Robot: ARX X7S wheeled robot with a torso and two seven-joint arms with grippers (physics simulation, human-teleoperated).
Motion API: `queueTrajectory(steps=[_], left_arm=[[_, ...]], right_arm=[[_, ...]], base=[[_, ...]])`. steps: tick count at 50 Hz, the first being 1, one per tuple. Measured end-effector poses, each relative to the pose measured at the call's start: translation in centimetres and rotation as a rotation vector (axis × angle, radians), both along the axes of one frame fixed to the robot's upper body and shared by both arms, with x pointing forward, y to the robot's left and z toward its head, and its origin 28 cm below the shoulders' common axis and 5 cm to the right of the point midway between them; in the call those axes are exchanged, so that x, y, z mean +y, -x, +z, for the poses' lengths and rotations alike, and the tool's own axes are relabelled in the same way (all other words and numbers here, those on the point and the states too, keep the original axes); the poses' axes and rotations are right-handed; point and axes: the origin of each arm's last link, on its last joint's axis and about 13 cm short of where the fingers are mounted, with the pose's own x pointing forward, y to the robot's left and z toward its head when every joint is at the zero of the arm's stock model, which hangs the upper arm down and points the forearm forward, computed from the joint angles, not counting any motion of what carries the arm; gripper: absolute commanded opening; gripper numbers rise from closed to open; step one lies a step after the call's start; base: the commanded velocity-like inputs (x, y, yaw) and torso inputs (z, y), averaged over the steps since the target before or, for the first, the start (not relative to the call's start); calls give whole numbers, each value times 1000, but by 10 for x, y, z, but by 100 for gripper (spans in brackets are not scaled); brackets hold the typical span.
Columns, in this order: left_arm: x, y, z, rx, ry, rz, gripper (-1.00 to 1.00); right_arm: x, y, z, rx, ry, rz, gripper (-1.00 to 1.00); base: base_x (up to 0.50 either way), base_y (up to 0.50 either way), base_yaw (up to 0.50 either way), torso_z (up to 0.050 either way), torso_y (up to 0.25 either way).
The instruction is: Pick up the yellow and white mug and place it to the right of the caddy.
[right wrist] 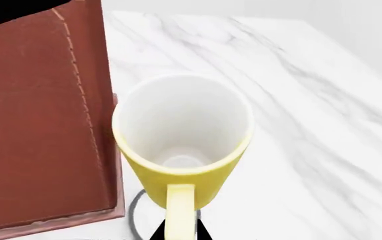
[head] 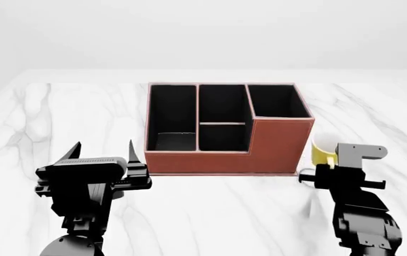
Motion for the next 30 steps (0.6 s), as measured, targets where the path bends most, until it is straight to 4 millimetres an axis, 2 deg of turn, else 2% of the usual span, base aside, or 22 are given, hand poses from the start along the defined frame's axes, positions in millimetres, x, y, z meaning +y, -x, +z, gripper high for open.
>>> queueTrajectory(steps=[30], left_arm=[[0, 0, 1, -3, 0, 0, 100]], right_arm=[[1, 4, -23, 62, -48, -16, -100]], base=[[0, 0, 0, 0, 1]])
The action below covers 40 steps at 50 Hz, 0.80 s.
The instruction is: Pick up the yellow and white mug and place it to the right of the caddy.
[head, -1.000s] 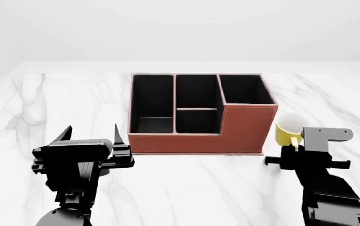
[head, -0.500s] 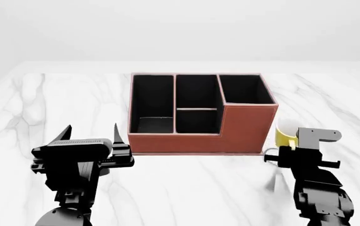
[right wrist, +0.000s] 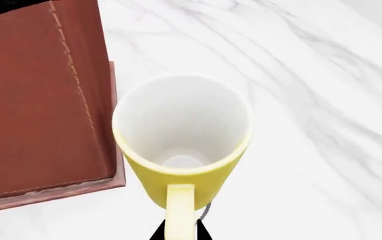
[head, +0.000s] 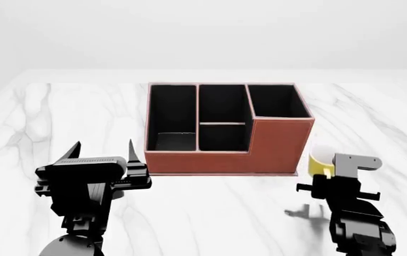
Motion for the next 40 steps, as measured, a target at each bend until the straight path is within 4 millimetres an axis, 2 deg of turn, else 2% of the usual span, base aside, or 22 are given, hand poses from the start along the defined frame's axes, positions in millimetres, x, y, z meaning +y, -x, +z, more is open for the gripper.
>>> queueTrajectory(steps=[22, 40], left_arm=[[0, 0, 0, 0, 1, 1, 100], [0, 1, 0, -1, 1, 3, 100]], right_arm=[[2, 8, -12, 46, -28, -2, -100], [2, 9, -12, 47, -32, -2, -100]], base=[[0, 0, 0, 0, 0], [0, 0, 0, 0, 0]])
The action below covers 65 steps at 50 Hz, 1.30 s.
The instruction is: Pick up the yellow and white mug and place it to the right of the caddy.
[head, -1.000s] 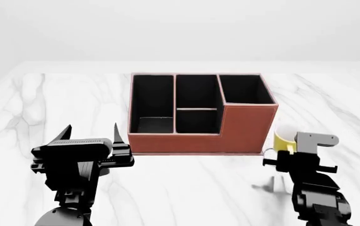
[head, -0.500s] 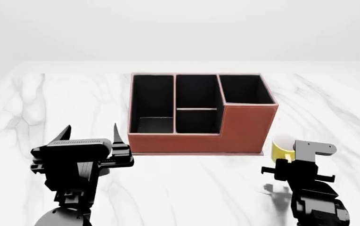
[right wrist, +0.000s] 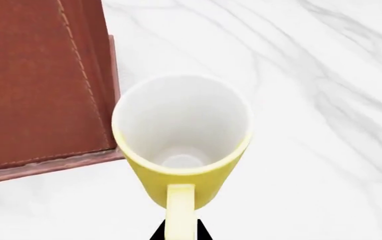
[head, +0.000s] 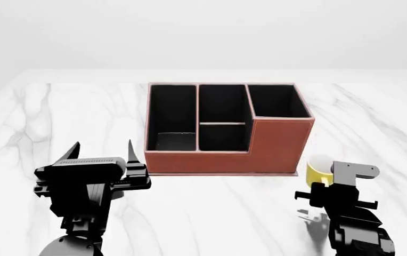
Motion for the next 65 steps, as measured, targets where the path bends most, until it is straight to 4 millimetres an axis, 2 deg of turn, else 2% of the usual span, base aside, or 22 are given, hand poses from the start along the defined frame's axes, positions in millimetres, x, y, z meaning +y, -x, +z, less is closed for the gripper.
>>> queueTrajectory(steps=[9, 10, 27, 49, 65], left_arm=[[0, 0, 0, 0, 0, 0, 100], [0, 0, 0, 0, 0, 0, 100], [0, 0, 1, -2, 0, -1, 100], [0, 0, 1, -4, 1, -3, 100], [-1, 1, 2, -7, 0, -4, 100]], right_arm=[[0, 0, 0, 2, -2, 0, -100], [0, 0, 0, 2, -2, 0, 100], [1, 2, -3, 17, -13, 9, 100], [-1, -5, 11, -60, 30, 26, 100], [6, 19, 36, -97, 82, 56, 100]], base=[[0, 0, 0, 0, 0], [0, 0, 0, 0, 0], [0, 0, 0, 0, 0], [0, 0, 0, 0, 0], [0, 0, 0, 0, 0]])
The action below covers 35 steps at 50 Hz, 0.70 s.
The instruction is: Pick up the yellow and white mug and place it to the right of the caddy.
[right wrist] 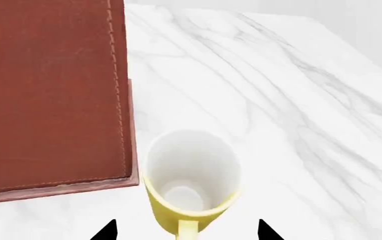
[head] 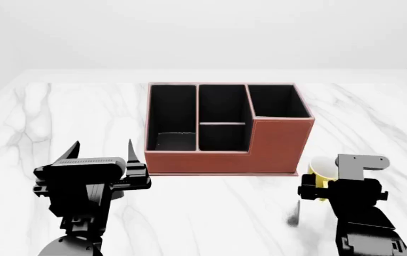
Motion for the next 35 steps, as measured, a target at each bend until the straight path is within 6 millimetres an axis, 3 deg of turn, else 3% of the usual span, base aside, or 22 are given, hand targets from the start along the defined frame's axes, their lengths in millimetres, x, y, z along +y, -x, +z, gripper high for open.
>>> queueTrajectory(steps=[35], left_arm=[[0, 4, 4, -14, -3, 1, 100]], right_arm=[[35, 75, 43, -93, 62, 140, 100]], base=[[0, 0, 0, 0, 0]])
